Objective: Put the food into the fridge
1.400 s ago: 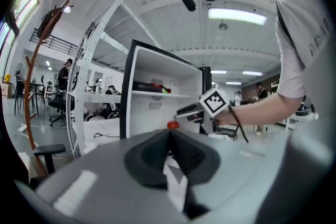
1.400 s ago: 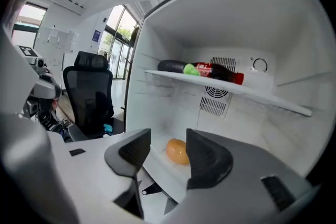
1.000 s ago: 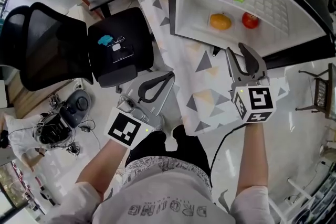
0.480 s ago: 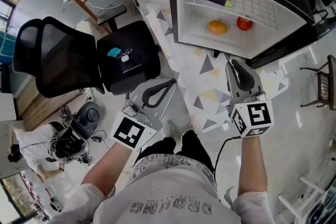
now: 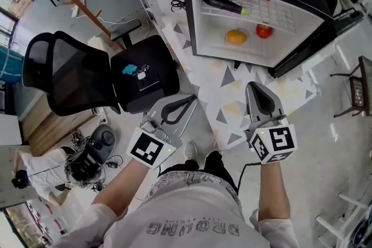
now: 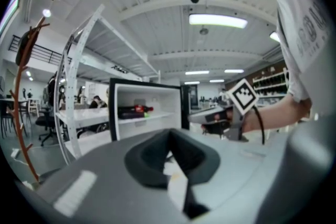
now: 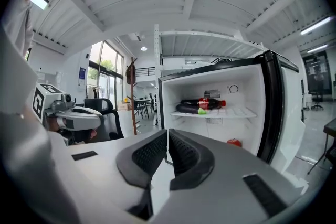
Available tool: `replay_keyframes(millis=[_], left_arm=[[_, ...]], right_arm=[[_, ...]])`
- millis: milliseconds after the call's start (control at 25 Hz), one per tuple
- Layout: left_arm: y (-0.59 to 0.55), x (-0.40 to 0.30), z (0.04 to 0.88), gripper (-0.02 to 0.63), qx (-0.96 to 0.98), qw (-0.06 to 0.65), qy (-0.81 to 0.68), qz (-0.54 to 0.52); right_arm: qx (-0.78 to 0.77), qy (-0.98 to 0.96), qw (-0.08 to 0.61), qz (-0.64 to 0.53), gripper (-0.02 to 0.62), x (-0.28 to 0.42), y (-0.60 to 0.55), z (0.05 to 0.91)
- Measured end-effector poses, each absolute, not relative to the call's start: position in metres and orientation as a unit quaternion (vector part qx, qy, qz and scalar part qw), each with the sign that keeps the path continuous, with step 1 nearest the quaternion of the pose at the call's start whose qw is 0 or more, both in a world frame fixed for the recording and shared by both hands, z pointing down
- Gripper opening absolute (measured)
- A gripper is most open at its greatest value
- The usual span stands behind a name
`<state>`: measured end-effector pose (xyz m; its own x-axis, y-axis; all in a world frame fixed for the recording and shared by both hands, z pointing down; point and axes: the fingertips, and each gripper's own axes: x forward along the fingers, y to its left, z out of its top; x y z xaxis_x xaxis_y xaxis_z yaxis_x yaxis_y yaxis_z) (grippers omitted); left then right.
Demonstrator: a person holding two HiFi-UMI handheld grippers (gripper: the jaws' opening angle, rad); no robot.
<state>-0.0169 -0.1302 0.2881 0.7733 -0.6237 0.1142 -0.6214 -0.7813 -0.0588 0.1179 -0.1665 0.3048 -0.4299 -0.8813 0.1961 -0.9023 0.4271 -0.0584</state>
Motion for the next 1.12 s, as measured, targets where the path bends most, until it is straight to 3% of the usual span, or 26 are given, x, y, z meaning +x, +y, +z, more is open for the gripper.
replay_keyframes(millis=[1120], left_arm=[[-0.109,-0.024,0.265,0.008,-0.945,0.029,0.323,-0.043]], right_arm=[[0.543,-0.834,0.082,0.058,0.003,0.117,-0.116,0.287]])
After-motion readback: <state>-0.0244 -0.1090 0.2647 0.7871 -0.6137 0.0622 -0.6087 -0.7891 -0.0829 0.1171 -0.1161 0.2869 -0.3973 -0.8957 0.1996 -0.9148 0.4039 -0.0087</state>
